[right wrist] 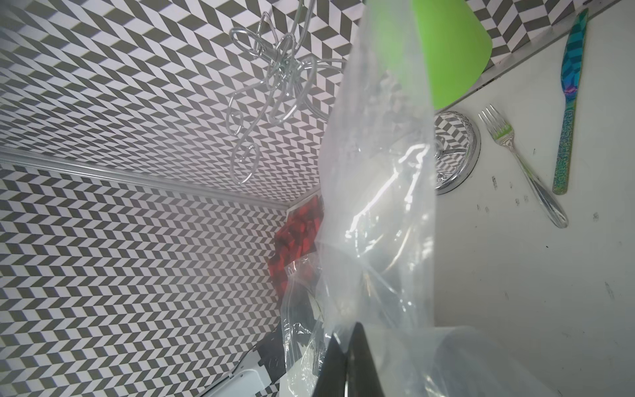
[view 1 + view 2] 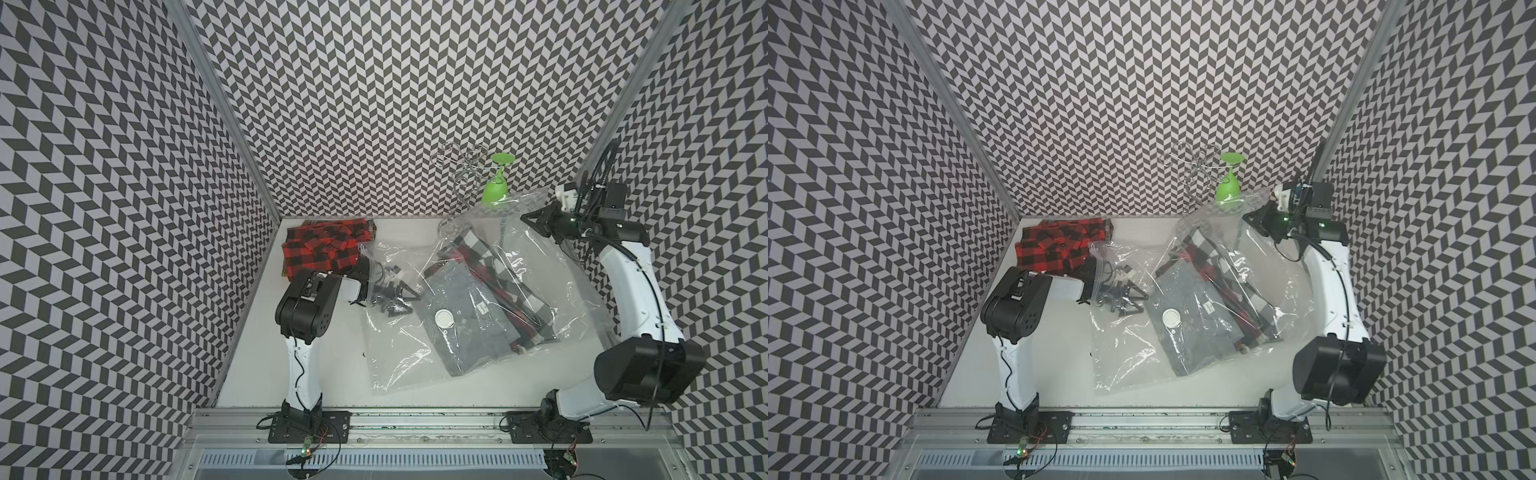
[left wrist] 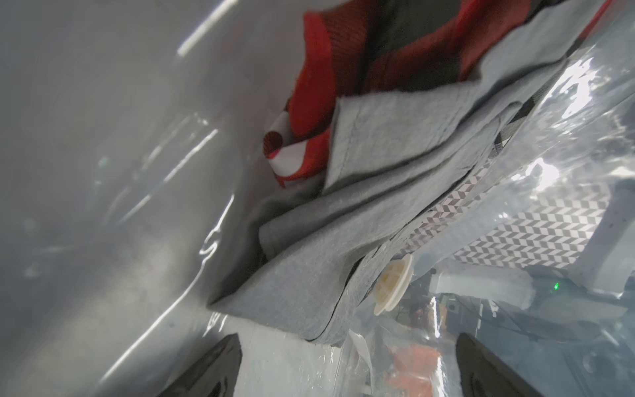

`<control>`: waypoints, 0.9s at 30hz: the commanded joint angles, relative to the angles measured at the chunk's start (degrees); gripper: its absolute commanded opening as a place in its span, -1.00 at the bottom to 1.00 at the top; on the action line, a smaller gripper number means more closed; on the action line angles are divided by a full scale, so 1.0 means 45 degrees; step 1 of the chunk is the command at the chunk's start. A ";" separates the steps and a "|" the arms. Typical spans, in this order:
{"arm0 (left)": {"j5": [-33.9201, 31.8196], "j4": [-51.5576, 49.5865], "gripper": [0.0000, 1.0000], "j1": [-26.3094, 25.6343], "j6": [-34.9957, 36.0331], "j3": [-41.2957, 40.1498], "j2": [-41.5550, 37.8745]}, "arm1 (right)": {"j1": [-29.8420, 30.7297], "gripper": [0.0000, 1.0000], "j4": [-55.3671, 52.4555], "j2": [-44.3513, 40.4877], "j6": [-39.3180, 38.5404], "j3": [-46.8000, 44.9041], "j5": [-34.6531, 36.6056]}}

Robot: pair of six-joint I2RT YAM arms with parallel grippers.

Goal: Take the shirt out of the vacuum bag
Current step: Adjust the vacuum bag at the center of the board.

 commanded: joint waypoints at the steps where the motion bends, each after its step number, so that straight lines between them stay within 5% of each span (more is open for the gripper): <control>1: -0.0830 -0.0892 0.99 0.0321 0.0526 -0.0684 -0.0197 | -0.0036 -1.00 0.0703 -0.0169 0.0044 0.1560 -0.0163; 14: -0.1104 -0.1083 0.99 0.0375 0.0318 -0.1186 -0.0768 | -0.0502 -1.00 -0.0039 0.0311 -0.0472 0.1743 0.0668; 27: -0.3302 -0.3498 0.99 0.0251 0.1567 -0.0795 -0.1445 | -0.1187 -1.00 0.0196 0.0167 -0.1615 -0.2612 0.1911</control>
